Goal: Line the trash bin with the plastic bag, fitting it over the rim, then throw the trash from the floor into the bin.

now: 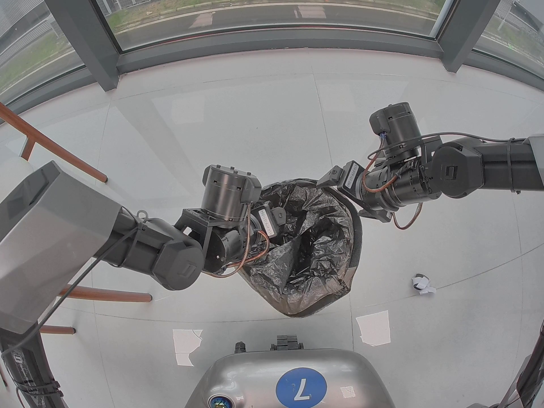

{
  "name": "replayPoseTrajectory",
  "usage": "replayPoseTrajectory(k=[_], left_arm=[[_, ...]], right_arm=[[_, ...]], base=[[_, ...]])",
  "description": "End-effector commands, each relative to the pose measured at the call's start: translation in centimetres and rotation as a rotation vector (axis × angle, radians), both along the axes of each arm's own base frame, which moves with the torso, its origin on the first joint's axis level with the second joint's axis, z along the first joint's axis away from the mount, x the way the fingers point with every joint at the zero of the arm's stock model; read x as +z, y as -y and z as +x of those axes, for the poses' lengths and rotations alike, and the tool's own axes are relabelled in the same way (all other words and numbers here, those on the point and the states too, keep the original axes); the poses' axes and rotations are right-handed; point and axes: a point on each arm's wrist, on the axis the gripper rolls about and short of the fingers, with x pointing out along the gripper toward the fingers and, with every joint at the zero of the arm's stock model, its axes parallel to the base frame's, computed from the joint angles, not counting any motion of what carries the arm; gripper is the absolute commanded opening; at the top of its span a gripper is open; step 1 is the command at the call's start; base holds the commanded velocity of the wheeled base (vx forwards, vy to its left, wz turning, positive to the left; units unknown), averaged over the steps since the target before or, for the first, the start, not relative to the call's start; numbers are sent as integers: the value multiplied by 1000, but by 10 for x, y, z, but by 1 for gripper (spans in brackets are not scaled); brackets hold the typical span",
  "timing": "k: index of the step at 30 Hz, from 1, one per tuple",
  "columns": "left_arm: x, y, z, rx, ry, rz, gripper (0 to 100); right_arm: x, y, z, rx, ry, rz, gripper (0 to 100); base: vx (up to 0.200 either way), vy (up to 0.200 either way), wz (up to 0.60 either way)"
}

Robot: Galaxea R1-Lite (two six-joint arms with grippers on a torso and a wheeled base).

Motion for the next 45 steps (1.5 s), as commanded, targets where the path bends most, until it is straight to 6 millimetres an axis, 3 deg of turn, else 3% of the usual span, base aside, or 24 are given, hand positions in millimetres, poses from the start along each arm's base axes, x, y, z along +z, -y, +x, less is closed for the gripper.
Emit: replayPoseTrajectory(k=[1, 8, 17, 31, 45], left_arm=[[1, -5, 4, 16, 2, 0, 100], [-3, -7, 4, 27, -7, 4, 100], [-1, -3, 7, 38, 11, -1, 100], [20, 3, 14, 37, 73, -42, 100], [20, 2, 16, 44, 76, -43, 100]], right_arm=[[-1, -1, 0, 1, -4, -1, 100], [-4, 0, 0, 0, -13, -6, 100], [-29, -3, -3, 61, -48, -110, 100], [-33, -13, 44, 44, 70, -75, 100], [-12, -12, 62, 31, 162, -35, 100]], base=[[0, 0, 0], [0, 0, 0], [0, 0, 0], [0, 0, 0], [0, 0, 0]])
